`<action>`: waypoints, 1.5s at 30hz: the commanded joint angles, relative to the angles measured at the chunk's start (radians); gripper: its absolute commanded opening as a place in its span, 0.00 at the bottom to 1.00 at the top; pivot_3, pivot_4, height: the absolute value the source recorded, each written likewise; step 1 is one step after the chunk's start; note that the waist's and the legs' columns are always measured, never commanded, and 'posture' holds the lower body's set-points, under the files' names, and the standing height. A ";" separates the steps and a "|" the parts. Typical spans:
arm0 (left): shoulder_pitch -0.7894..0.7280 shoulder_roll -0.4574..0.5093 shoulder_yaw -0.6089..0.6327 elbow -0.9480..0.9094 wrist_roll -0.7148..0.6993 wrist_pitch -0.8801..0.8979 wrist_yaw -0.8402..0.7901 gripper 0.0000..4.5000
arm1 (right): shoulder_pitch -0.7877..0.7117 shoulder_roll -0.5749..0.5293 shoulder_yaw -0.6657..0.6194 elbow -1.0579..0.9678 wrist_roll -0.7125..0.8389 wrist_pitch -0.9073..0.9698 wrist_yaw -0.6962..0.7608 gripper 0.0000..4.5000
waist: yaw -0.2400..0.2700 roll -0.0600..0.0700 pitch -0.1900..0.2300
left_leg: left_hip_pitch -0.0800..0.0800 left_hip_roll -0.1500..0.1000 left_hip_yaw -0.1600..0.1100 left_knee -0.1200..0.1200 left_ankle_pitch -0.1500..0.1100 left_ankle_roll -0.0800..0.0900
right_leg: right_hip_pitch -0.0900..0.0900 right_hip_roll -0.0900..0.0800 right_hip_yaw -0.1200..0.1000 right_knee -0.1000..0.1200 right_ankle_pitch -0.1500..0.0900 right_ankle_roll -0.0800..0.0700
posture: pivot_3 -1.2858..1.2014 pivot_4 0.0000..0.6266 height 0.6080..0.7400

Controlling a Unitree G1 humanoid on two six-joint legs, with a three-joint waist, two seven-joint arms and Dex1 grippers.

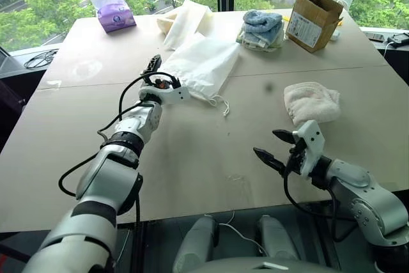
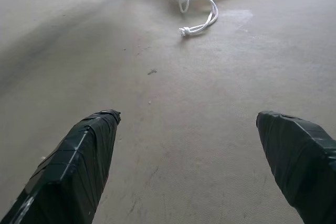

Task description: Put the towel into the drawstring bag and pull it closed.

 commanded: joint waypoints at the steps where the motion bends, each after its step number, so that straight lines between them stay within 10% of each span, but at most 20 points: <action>1: -0.040 0.000 -0.022 0.043 -0.015 -0.058 -0.061 1.00 | -0.007 -0.002 -0.020 -0.044 0.010 -0.006 -0.002 1.00 | -0.001 0.000 0.000 | 0.000 0.000 0.000 0.000 0.000 0.000 | 0.000 0.000 0.000 0.000 0.000 0.000 | 0.52 0.24 1.00; 12: -0.070 0.056 -0.022 0.057 -0.070 -0.140 -0.244 0.02 | -0.016 -0.006 -0.022 -0.034 0.008 -0.009 0.002 1.00 | -0.008 0.000 0.000 | 0.000 0.000 0.000 0.000 0.000 0.000 | 0.000 0.000 0.000 0.001 0.000 0.000 | 0.52 0.24 1.00; 22: -0.011 0.121 0.097 -0.213 -0.322 -0.134 -0.781 0.02 | -0.069 -0.056 -0.099 -0.012 0.009 -0.027 0.021 1.00 | -0.025 0.000 0.000 | 0.000 0.000 0.000 0.001 0.000 0.000 | 0.000 0.000 0.000 0.000 0.000 0.000 | 0.52 0.24 1.00; 32: -0.104 0.141 0.196 -0.479 -0.398 0.127 -0.935 0.99 | -0.290 -0.149 -0.299 0.177 -0.016 -0.038 -0.003 1.00 | -0.026 0.000 0.000 | 0.000 0.001 -0.001 0.001 0.000 0.000 | 0.000 0.000 0.000 0.000 0.000 0.000 | 0.52 0.24 1.00; 45: -0.185 0.061 0.315 -0.639 -0.479 0.718 -0.940 0.99 | -0.479 -0.016 -0.370 0.661 -0.044 0.096 -0.180 1.00 | -0.048 0.000 0.000 | 0.000 0.001 0.000 0.001 0.000 0.000 | 0.000 0.000 0.001 0.002 0.000 0.000 | 0.52 0.24 1.00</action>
